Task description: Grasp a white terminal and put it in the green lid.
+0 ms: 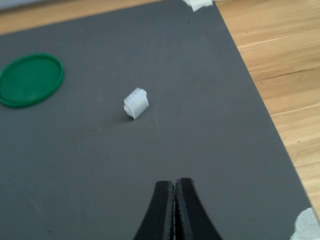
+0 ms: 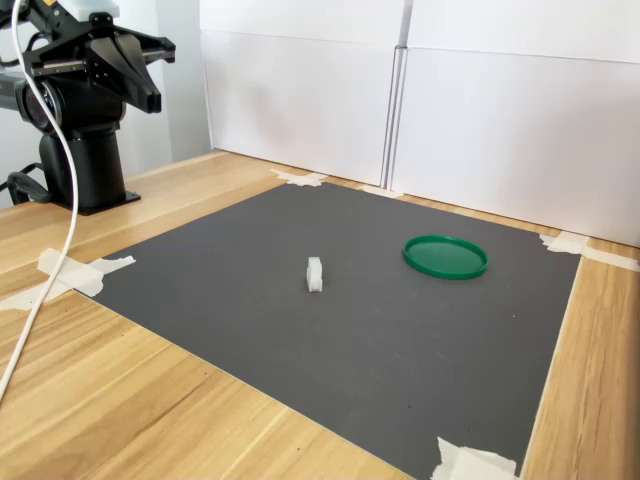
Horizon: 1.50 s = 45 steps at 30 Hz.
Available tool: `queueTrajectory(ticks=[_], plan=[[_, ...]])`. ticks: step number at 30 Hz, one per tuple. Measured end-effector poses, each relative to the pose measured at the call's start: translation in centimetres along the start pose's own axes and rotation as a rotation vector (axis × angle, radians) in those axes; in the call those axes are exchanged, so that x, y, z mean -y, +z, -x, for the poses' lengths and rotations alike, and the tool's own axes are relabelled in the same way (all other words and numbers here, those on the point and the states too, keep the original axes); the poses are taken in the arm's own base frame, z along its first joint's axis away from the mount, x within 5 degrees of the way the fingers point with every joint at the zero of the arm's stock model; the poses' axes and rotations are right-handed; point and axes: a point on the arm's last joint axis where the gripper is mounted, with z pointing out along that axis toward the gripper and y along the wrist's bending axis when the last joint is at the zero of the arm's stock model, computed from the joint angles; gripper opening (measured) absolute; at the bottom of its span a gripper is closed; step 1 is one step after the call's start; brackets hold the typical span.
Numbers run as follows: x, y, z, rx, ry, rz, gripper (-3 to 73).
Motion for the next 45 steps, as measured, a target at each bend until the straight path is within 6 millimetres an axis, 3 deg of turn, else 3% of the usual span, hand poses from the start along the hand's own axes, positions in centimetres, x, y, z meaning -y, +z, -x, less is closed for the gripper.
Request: queueTrajectory(ticks=[8,14,21,26,35,40,45], plan=[[-1.3,3.1,4.8,-0.188,-0.114,0.024,-2.1],[-2.3,6.8,8.4,-0.291,-0.2,0.039,-2.1],[-3.2,11.4,11.3,-0.383,-0.402,0.076,-2.1],[-4.1,14.3,11.7,-0.525,-0.534,0.173,-2.1],[-5.5,17.9,9.6,-0.82,-0.726,0.442,-1.5],[-5.7,19.1,10.5,-0.833,-0.716,0.443,8.7],[-5.9,20.3,11.8,-0.838,-0.723,0.427,35.2]])
